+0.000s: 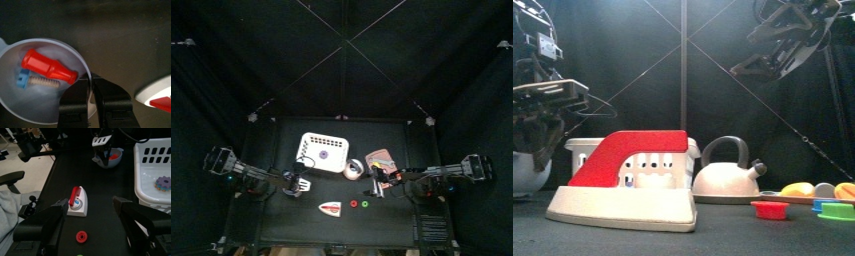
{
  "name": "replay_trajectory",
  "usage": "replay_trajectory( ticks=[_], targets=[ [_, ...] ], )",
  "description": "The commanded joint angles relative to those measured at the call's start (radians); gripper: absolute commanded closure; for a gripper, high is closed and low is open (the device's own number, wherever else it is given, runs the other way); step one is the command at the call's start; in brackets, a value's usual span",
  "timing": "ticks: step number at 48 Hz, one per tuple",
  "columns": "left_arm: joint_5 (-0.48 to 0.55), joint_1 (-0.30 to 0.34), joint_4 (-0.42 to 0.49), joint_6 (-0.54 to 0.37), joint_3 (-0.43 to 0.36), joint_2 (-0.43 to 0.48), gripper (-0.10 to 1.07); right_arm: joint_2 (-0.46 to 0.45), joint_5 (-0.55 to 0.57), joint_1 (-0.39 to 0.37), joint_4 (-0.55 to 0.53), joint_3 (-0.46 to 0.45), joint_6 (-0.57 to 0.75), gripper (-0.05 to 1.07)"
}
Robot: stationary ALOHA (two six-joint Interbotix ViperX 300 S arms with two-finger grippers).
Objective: Grab bowl
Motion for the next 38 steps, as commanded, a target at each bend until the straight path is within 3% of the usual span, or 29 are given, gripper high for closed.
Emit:
replay_trajectory(
  ticks=[1, 15, 28, 38],
  targets=[
    [0.006, -0.003, -0.008, 0.009, -0.029, -0.012, 0.56, -0.008, -0.008, -0.003, 0.005, -0.009, 0.002, 0.02],
    [0.018, -0.003, -0.028, 0.032, -0.064, -0.014, 0.56, -0.008, -0.008, -0.003, 0.005, -0.009, 0.002, 0.02],
    [0.130, -0.005, -0.029, 0.078, -0.110, -0.012, 0.57, -0.006, -0.008, -0.003, 0.005, -0.008, 0.002, 0.02],
    [0.137, -0.005, -0.028, 0.100, -0.140, 0.009, 0.57, -0.008, -0.008, -0.003, 0.015, -0.003, 0.002, 0.02]
  ],
)
